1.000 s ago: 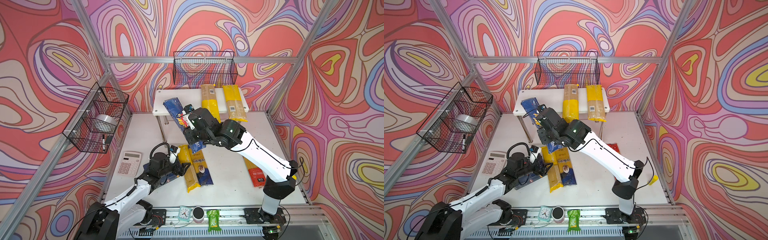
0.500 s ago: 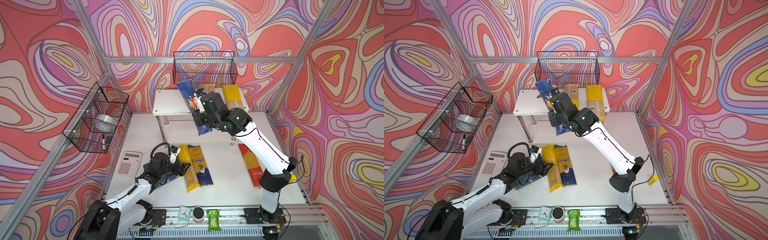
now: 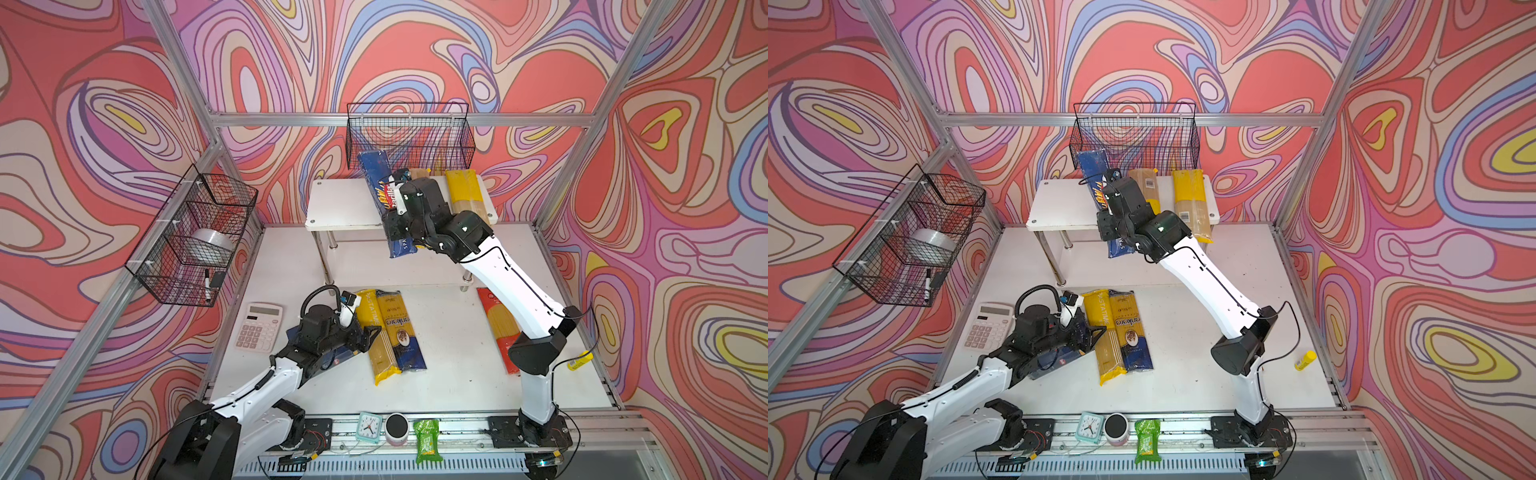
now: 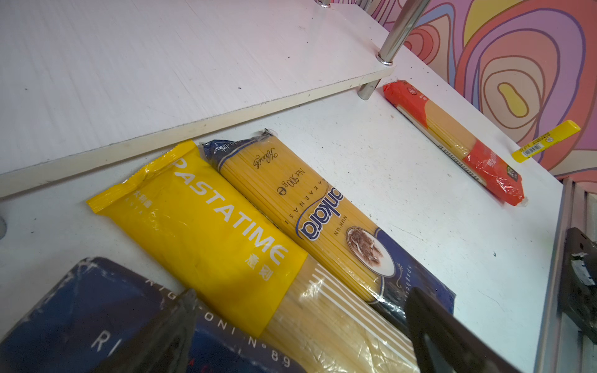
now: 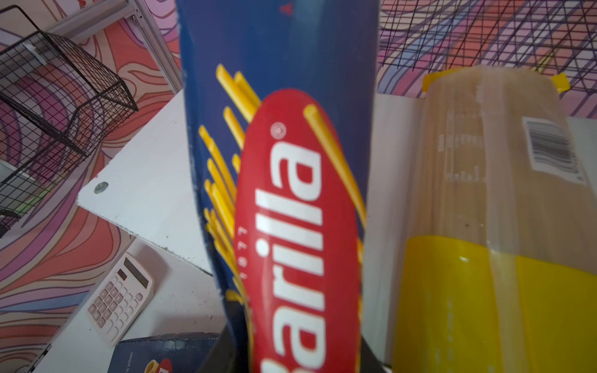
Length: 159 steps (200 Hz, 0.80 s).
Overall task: Place and organize the pasta boxes and bags onto the shelf
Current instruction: 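Lower the Barilla box upright onto the shelf beside the yellow bags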
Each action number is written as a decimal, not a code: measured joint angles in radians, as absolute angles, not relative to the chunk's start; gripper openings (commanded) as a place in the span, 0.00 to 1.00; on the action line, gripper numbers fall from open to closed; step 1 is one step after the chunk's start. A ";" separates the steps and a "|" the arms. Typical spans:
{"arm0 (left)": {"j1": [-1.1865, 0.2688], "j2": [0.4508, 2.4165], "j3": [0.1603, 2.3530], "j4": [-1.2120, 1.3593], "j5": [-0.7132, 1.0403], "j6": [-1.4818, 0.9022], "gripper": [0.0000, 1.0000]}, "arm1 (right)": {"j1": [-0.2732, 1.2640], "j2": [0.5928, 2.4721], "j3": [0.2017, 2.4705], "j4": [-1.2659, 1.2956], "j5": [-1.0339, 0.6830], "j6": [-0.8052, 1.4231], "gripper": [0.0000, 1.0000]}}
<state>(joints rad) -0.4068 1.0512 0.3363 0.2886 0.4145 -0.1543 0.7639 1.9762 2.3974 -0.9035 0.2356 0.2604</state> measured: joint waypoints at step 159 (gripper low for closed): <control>-0.407 1.041 0.336 0.288 0.414 -0.154 1.00 | 0.711 2.019 2.434 -0.819 0.274 0.300 0.50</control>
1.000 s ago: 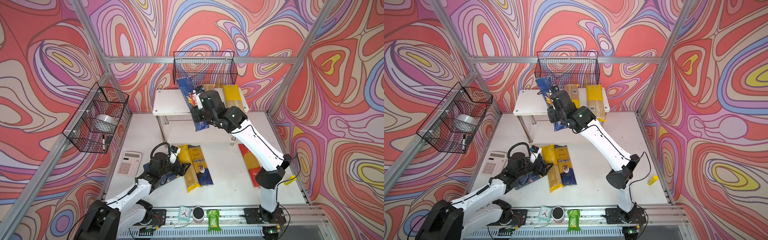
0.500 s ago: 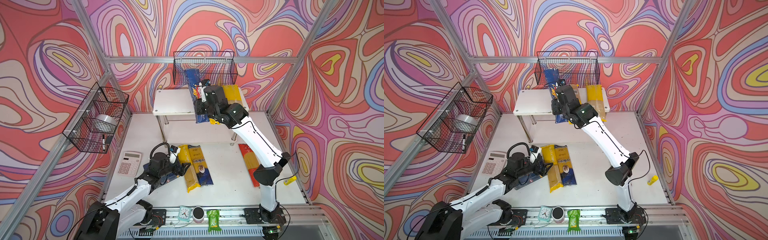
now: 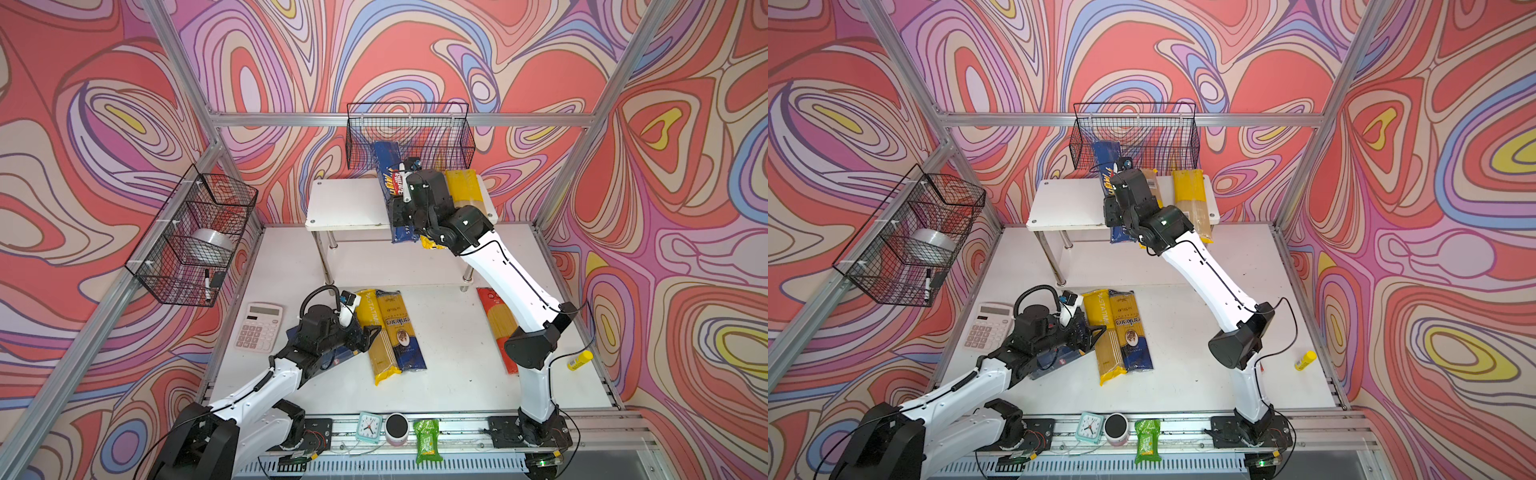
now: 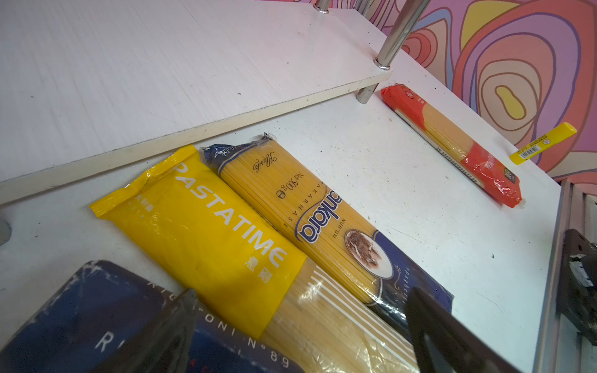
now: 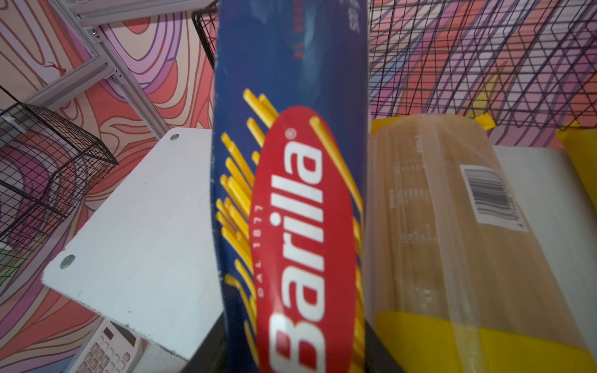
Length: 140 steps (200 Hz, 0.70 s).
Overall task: Place and organize the pasta boxes and bags onto the shelf
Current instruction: 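Lower the Barilla box upright onto the shelf beside the yellow bags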
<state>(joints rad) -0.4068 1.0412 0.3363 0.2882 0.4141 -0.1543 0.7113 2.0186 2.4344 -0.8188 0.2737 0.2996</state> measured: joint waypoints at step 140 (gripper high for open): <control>-0.407 1.056 0.336 0.289 0.410 -0.154 1.00 | 0.698 1.832 2.317 -0.769 0.214 0.252 0.57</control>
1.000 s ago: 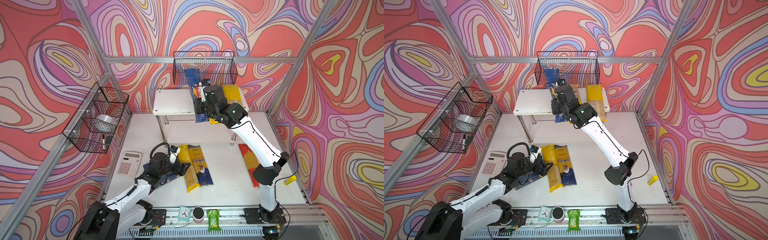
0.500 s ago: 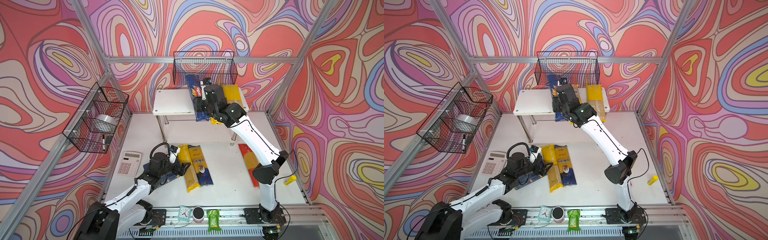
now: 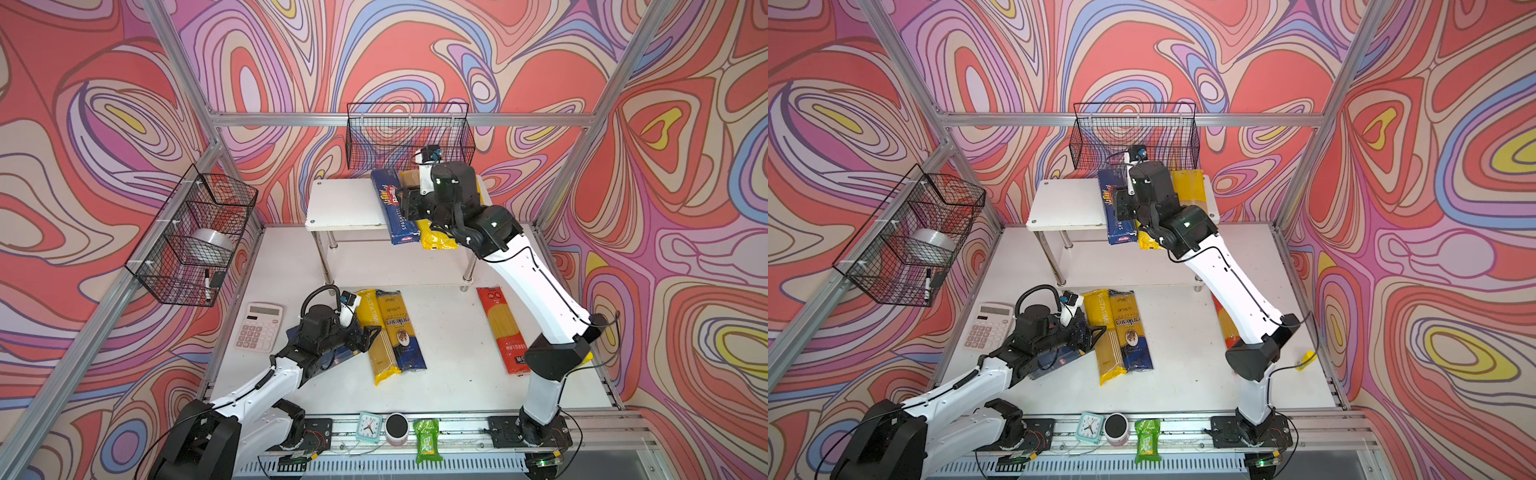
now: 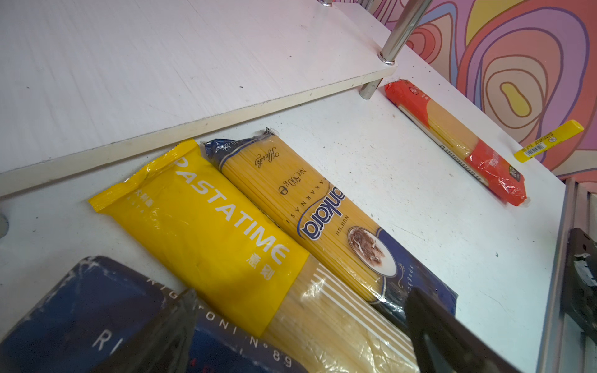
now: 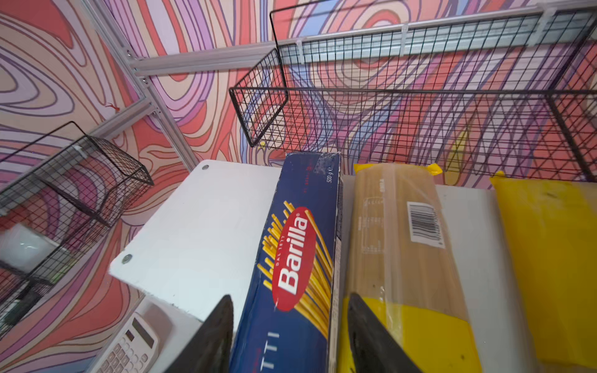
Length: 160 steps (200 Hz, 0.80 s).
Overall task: Place and organize the pasta boxes and bags onto the shelf
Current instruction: 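Lower the Barilla box upright onto the shelf beside the yellow bags, then open the right gripper and draw it back from the Barilla box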
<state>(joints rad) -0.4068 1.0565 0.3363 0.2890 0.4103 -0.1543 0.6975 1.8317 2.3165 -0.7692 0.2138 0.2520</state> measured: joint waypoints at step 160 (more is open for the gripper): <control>-0.407 1.060 0.336 0.289 0.404 -0.159 1.00 | 0.822 1.390 1.714 -0.861 0.044 0.210 0.25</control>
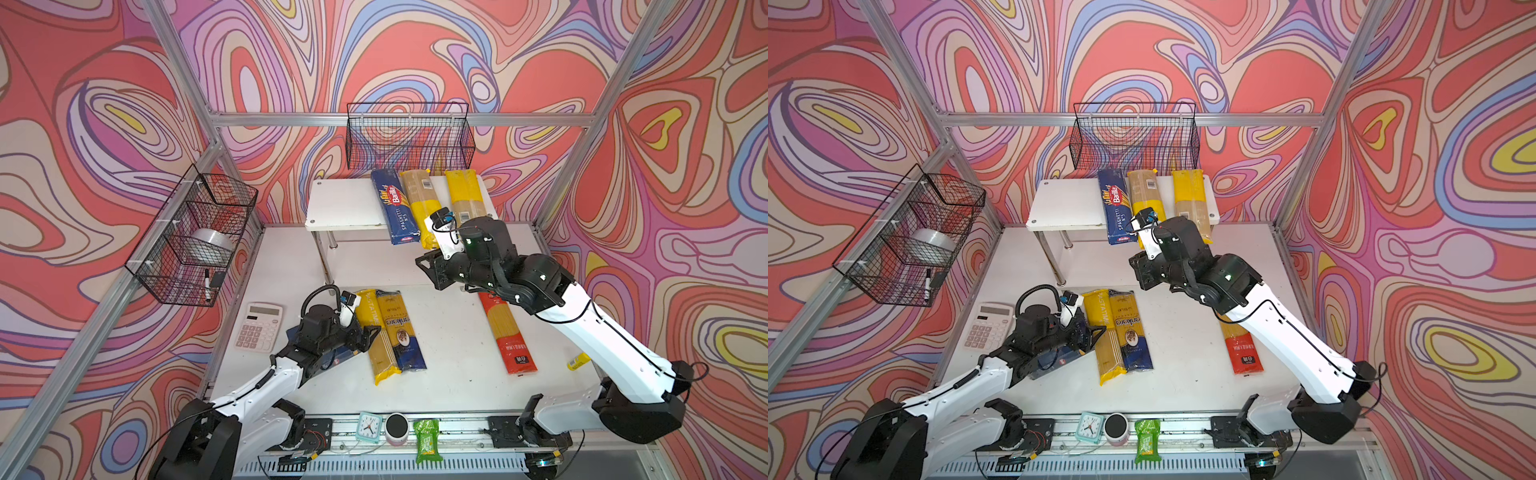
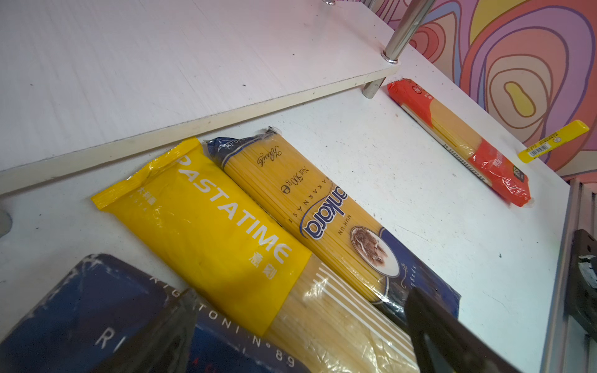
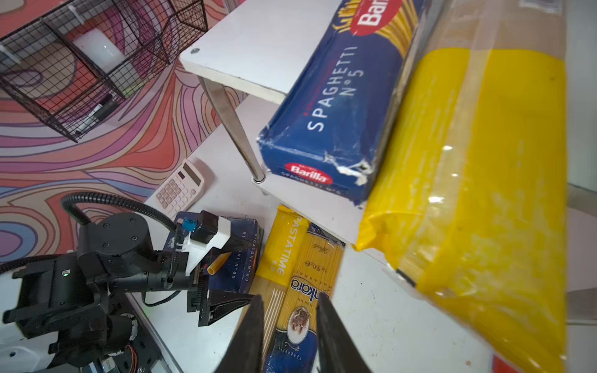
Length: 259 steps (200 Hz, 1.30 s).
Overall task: Place and organize the pasta boxes and bags onto the shelf
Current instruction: 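Open the right gripper and draw it back from the Barilla box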
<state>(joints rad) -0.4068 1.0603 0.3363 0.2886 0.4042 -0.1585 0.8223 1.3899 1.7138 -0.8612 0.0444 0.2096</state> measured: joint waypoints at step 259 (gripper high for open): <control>-0.407 0.984 0.304 0.268 0.471 -0.211 1.00 | 0.854 1.684 1.893 -0.688 0.068 0.144 0.27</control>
<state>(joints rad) -0.4068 0.9840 0.3038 0.2676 0.4709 -0.2111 0.8543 1.6844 1.8931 -0.6876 0.0685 0.1440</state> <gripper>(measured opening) 0.994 0.266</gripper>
